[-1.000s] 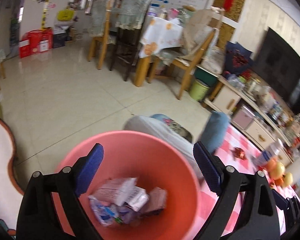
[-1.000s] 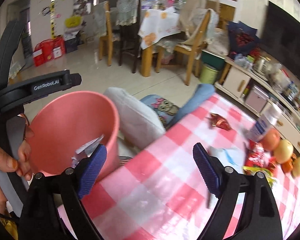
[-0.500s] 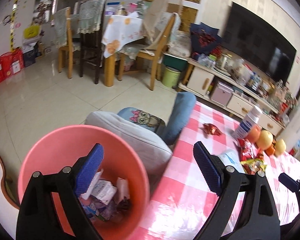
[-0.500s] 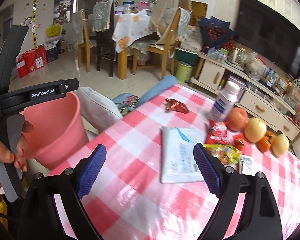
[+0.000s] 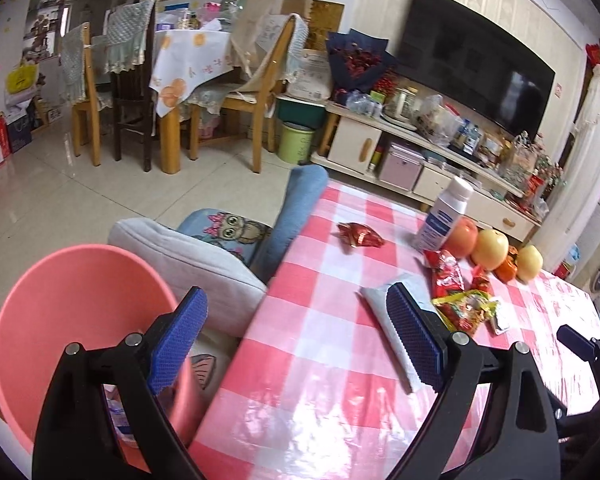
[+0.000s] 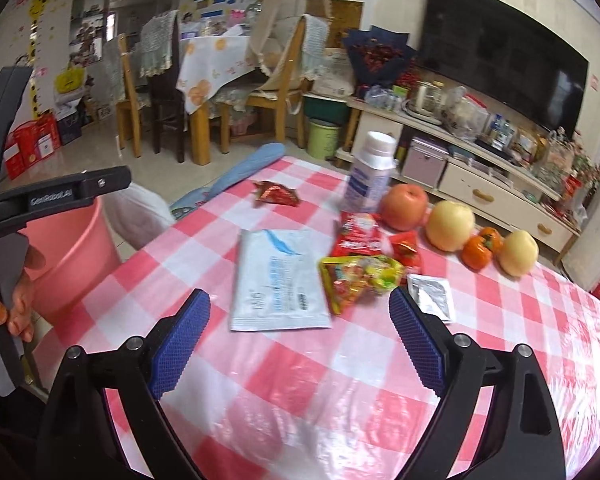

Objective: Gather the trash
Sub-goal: 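Move both tools back from the bucket over the table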

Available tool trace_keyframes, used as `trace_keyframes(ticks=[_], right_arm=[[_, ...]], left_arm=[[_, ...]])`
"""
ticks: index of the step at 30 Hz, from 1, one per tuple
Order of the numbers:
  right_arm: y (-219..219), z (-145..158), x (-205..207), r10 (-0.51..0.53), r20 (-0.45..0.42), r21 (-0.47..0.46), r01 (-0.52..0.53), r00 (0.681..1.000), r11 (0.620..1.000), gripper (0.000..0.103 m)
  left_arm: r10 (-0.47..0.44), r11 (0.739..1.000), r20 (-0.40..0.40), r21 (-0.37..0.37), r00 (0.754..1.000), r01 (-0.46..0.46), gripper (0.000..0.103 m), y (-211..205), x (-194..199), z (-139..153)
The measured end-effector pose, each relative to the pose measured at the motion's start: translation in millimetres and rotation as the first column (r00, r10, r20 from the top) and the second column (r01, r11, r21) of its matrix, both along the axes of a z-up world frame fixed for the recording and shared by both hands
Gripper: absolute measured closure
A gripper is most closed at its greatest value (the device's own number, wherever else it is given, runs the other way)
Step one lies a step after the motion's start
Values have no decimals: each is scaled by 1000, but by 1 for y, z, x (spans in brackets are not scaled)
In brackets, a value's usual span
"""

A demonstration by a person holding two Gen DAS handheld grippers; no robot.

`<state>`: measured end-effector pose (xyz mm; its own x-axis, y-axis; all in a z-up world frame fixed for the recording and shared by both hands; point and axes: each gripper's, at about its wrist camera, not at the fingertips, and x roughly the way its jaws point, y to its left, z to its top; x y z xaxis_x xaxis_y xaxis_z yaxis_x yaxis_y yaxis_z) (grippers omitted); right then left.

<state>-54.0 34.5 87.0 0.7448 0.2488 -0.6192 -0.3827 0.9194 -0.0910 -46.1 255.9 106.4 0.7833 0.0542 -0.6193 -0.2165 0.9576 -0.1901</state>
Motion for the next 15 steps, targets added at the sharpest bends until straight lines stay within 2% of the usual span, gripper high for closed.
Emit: trace_keyframes(ticks=[9,15], right_arm=[[-44,-3,9,-87,17,13,87,996,996,13],[-70,-5,15,-143,27,16,143,989,990,13]], left_arm=[[-68,998,-19,11,998,68,11,-37,12,-6],[-142,989,-47,46,989,144,11,-73,21,-13]])
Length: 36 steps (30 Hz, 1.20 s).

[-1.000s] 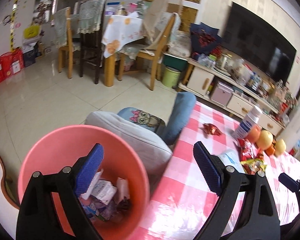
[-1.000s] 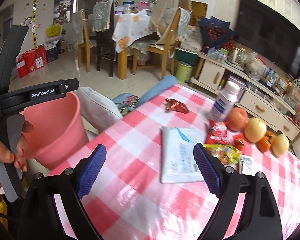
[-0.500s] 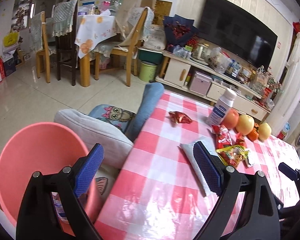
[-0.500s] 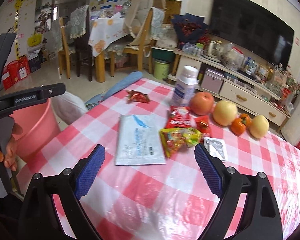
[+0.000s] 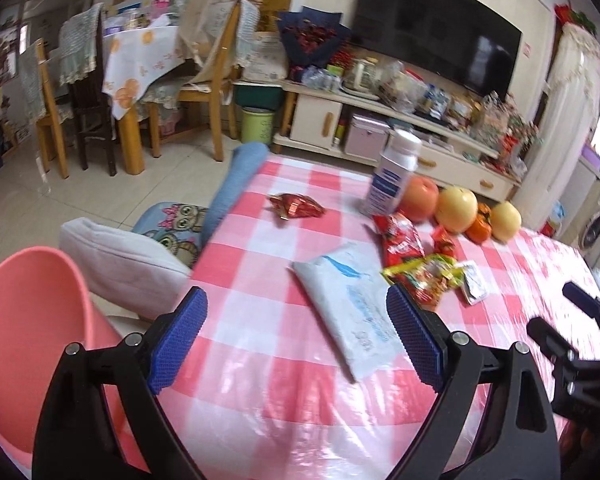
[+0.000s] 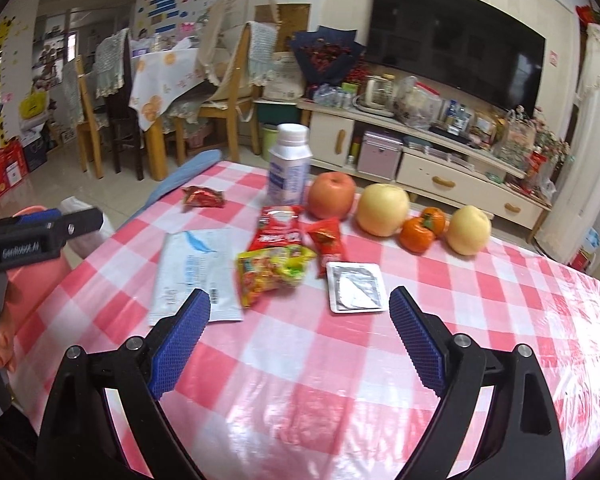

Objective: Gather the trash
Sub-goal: 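Move both tools back from the bucket over the table, then lower left tool onto the second white wipes pack and close it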

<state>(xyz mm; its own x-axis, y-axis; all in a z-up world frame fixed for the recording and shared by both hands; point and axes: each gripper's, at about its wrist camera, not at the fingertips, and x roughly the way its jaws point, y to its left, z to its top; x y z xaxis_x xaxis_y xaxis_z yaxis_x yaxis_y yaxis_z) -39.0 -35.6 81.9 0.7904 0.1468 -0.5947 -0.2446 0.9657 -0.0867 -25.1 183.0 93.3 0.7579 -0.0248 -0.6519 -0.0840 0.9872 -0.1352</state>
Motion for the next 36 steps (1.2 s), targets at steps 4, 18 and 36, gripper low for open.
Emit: trace_keyframes(ticks=[4,18,36], right_arm=[[-20,0,5,-40,11,-2,40,999,999,13],[-72,-5,17,-144,28,-15,144,989,989,13],[-89,-14,34,-168,24,-30,169,985,985,13]], left_arm=[[-47,999,-18,17,999,47,11,-25,6,-6],[-119,988,-85,93,989,126,11,-81,24,-30],[-30,990,-158,131,987,51,11,-88,55,-51]])
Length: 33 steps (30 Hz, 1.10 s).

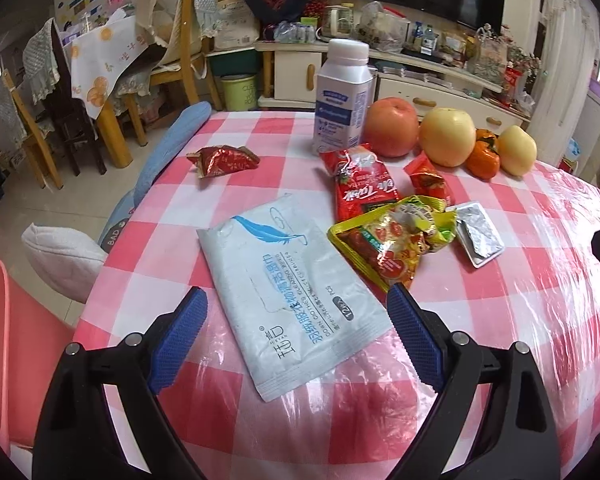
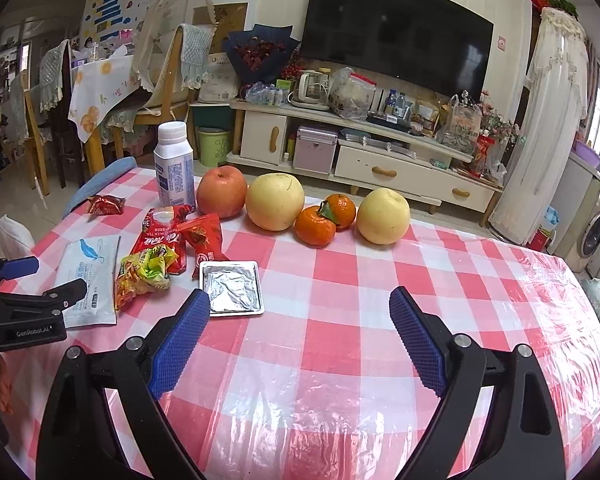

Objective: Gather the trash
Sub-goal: 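Lower left tool onto the second white wipes pack and close it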

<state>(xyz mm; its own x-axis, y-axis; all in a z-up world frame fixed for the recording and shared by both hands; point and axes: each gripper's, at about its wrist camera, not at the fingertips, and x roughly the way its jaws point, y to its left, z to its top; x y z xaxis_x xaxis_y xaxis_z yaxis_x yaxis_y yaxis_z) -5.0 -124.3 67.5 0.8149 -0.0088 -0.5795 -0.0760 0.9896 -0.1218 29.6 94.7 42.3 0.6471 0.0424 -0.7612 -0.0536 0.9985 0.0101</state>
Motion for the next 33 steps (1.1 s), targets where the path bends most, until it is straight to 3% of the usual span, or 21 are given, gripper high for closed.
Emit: trace_keyframes(ticks=[33], right_arm=[[6,-16,19,21,-57,-26,-22,998,999,13]], left_arm=[[82,997,-83,7,993,-81,11,6,36,-28]])
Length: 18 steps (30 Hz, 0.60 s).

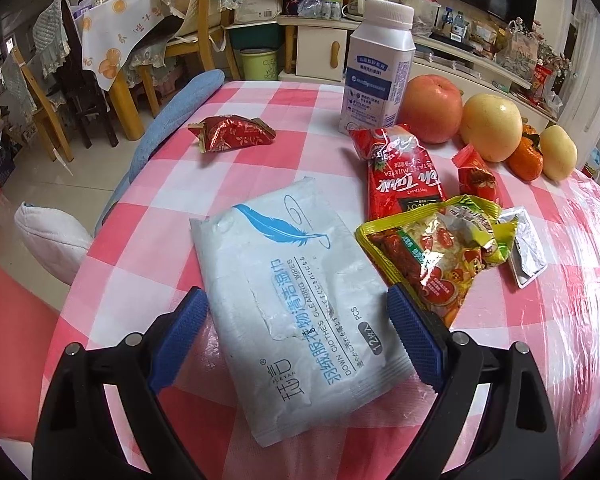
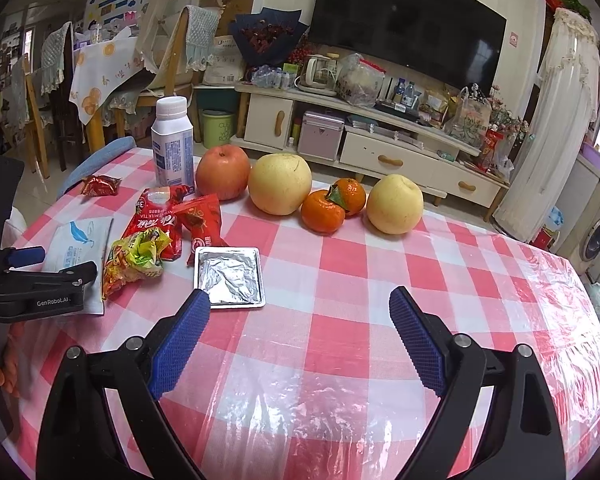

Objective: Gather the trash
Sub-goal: 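Lower left tool onto the second white wipes pack and close it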

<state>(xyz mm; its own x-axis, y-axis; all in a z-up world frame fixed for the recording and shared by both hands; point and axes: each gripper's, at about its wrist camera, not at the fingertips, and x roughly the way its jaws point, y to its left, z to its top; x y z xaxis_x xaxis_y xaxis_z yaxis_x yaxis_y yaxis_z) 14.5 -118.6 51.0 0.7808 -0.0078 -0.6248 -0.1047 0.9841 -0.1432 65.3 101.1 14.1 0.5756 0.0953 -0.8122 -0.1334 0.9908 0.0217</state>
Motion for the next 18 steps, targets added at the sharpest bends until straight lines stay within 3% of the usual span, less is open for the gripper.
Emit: trace_keyframes(ticks=[13,18], right_arm=[[4,-7,7,20,-26,-9,-21,999,1000,13],[5,-11,11,34,-46,-3,-34,998,999,13]], left_arm=[[14,998,-20,-63,1000,-15,12,11,6,-8],[-2,998,-7,-71,1000,1,22,9,6,-7]])
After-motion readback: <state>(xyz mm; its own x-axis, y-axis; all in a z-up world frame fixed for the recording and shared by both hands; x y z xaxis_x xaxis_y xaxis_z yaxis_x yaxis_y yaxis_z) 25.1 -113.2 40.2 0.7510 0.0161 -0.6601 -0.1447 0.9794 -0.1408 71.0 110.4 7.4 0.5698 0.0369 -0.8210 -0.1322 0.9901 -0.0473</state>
